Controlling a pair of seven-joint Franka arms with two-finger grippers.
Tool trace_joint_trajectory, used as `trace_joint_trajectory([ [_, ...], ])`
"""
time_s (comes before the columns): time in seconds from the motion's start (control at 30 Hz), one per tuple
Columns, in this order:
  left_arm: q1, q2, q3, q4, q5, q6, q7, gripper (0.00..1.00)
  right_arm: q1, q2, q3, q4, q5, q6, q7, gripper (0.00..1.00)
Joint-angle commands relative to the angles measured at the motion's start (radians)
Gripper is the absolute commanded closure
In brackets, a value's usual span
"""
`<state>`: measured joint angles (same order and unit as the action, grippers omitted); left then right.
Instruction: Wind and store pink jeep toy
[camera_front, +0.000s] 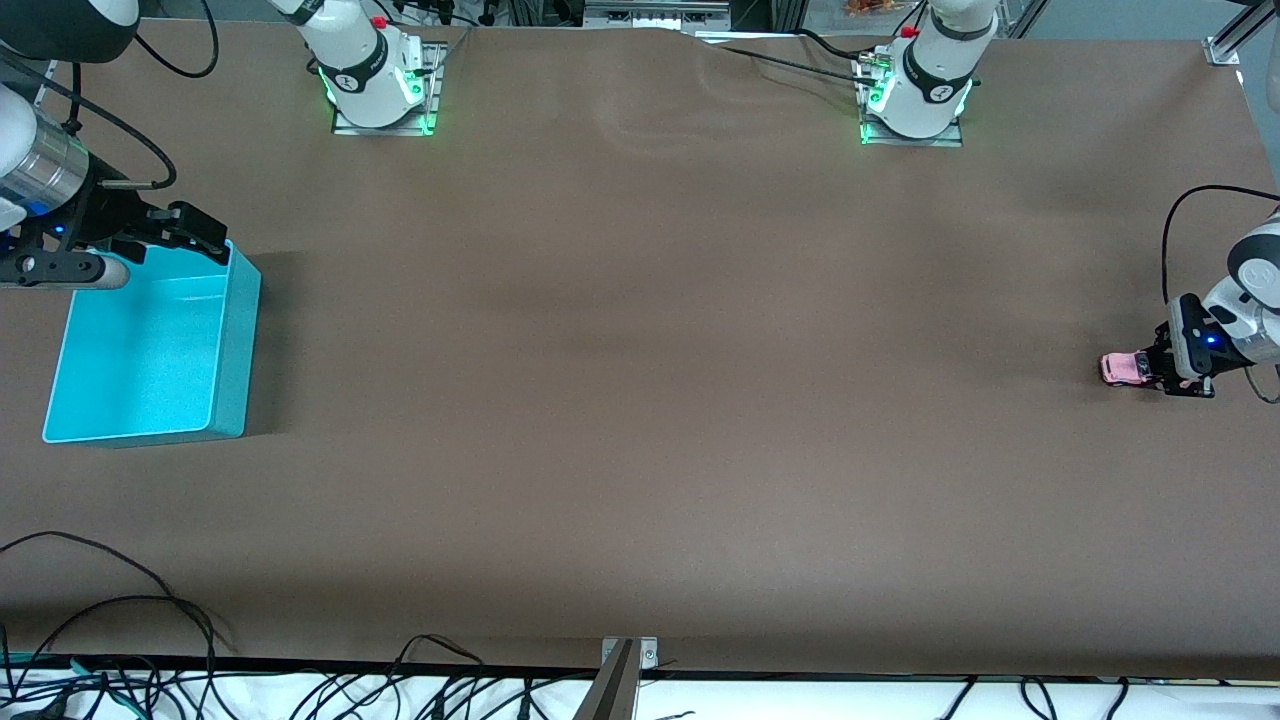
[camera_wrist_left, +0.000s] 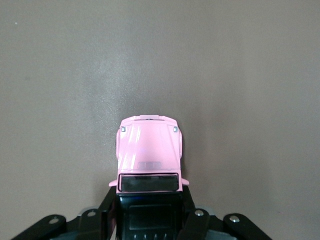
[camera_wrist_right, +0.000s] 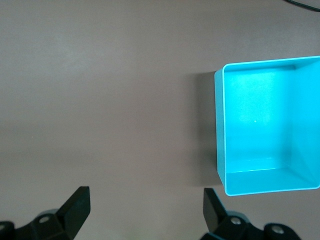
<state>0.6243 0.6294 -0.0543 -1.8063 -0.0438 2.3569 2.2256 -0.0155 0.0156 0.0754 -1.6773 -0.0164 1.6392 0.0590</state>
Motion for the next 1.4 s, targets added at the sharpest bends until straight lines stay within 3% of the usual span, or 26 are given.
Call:
trace_joint_trajectory([
  [0.0, 0.015, 0.119, 0.024, 0.010, 0.007, 0.039, 0.046, 0.94, -0.003, 0.010, 0.000, 0.025, 0.003, -0.006, -0.002, 0.00],
  [1.37, 0.020, 0.119, 0.024, 0.024, 0.007, 0.039, 0.045, 0.94, -0.003, 0.012, 0.000, 0.025, 0.001, -0.006, -0.002, 0.00],
])
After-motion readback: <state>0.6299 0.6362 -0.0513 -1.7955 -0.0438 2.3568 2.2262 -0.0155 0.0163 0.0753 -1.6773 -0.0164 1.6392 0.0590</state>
